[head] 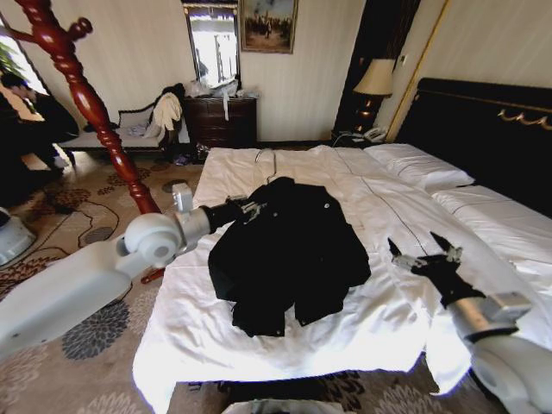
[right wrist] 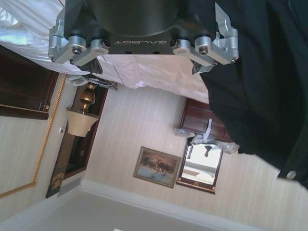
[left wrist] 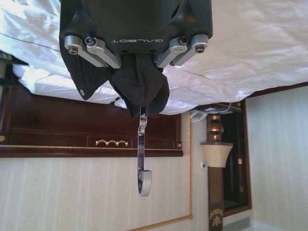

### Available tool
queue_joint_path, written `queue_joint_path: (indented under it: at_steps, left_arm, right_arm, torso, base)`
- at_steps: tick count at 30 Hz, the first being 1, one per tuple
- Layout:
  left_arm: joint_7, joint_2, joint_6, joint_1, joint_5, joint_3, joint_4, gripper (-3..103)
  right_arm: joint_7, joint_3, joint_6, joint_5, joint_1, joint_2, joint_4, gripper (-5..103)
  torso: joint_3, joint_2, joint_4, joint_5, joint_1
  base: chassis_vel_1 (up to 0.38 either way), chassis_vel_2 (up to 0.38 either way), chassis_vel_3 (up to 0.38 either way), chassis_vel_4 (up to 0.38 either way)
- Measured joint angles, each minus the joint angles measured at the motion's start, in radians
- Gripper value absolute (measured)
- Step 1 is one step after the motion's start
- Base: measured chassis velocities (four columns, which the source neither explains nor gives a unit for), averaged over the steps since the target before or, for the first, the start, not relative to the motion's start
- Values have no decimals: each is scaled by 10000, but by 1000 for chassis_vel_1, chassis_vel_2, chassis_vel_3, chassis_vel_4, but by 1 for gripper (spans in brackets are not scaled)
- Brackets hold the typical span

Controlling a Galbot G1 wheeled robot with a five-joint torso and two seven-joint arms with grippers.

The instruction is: Pick up the clothes from the bed and hang them on the clothes hanger.

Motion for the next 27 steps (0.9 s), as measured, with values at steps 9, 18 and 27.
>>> queue_joint_path:
  at_steps: [9, 18, 27]
  left_arm:
    - [-377, 217, -90, 513, -165, -833, -343, 16]
    - [-1576, 344, 173, 2157, -229, -2811, -662, 16]
    - [-2756, 345, 346, 2695, -180, -3475, -654, 16]
  right_arm:
    - [-180, -255, 126, -433, 54, 246, -91, 100]
    - [-177, -243, 122, -427, 52, 217, -88, 100]
    - [-168, -236, 115, -420, 47, 203, -82, 100]
  torso:
    - [1, 0, -1, 1, 1]
    - [1, 0, 2, 0, 1]
    - [1, 0, 0, 1, 1]
  base:
    - [0, 0, 0, 0]
    - [0, 0, 0, 0]
    - [0, 0, 0, 0]
